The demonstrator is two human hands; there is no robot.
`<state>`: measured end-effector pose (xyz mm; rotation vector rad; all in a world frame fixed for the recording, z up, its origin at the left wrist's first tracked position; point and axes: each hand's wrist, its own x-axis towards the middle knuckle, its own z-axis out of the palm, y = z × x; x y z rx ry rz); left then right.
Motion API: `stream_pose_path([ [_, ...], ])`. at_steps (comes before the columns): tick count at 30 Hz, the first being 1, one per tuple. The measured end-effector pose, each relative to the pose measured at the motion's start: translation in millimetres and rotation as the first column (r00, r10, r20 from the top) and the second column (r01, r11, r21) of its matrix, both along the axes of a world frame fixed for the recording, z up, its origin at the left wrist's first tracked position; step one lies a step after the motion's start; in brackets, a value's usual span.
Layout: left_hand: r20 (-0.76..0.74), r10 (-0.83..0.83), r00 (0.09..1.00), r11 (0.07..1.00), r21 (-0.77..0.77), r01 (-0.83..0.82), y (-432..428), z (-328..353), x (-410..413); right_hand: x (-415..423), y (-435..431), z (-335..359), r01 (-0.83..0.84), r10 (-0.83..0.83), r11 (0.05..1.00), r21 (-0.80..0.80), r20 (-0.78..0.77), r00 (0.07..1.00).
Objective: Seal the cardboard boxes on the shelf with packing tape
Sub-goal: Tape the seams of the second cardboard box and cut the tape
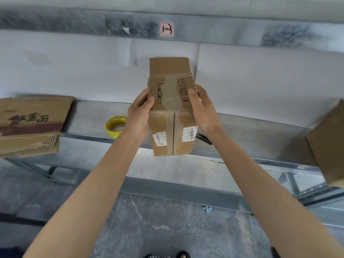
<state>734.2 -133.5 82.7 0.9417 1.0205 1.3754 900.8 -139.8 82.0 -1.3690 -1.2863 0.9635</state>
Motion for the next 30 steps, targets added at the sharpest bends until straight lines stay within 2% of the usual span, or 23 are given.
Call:
stream_pose_path([
  [3, -0.058, -0.026, 0.998, 0.999, 0.02, 0.028, 1, -4, -4, -6, 0, 1, -0.018, 0.016, 1.0, 0.011, 0.144, 0.989],
  [6, -0.276, 0.007, 0.961, 0.999, 0.045, 0.006, 5, -6, -9, -4, 0, -1, -0.026, 0.014, 0.998, 0.055, 0.208, 0.978],
  [10, -0.62, 0.145, 0.771, 0.983, 0.182, -0.039, 5, -6, -12, 1, 1, 2, -0.073, 0.07, 0.997, 0.006, 0.196, 0.978],
  [13, -0.729, 0.149, 0.668, 0.973, 0.227, 0.031, 2, -6, -1, 1, 0, 3, -0.068, 0.069, 0.998, -0.009, 0.198, 0.978],
  [16, -0.821, 0.163, 0.548, 0.977, 0.21, 0.025, 3, -9, 11, -7, -3, -6, 0.036, -0.051, 0.997, 0.061, 0.267, 0.962],
  [20, -0.835, 0.384, 0.393, 0.917, 0.394, -0.06, -3, -13, 12, -14, -2, -20, 0.154, -0.221, 0.964, 0.217, 0.334, 0.916],
  [24, -0.862, 0.419, 0.287, 0.901, 0.433, -0.016, 1, -9, 8, -11, 6, -23, 0.122, -0.305, 0.899, 0.421, 0.399, 0.864],
  [26, -0.862, 0.429, 0.27, 0.892, 0.451, 0.023, 4, -8, 4, -8, 10, -24, 0.098, -0.316, 0.88, 0.464, 0.419, 0.851],
  [30, -0.827, 0.467, 0.313, 0.84, 0.525, 0.135, 5, -10, -7, -2, 12, -24, 0.049, -0.257, 0.896, 0.44, 0.428, 0.867],
])
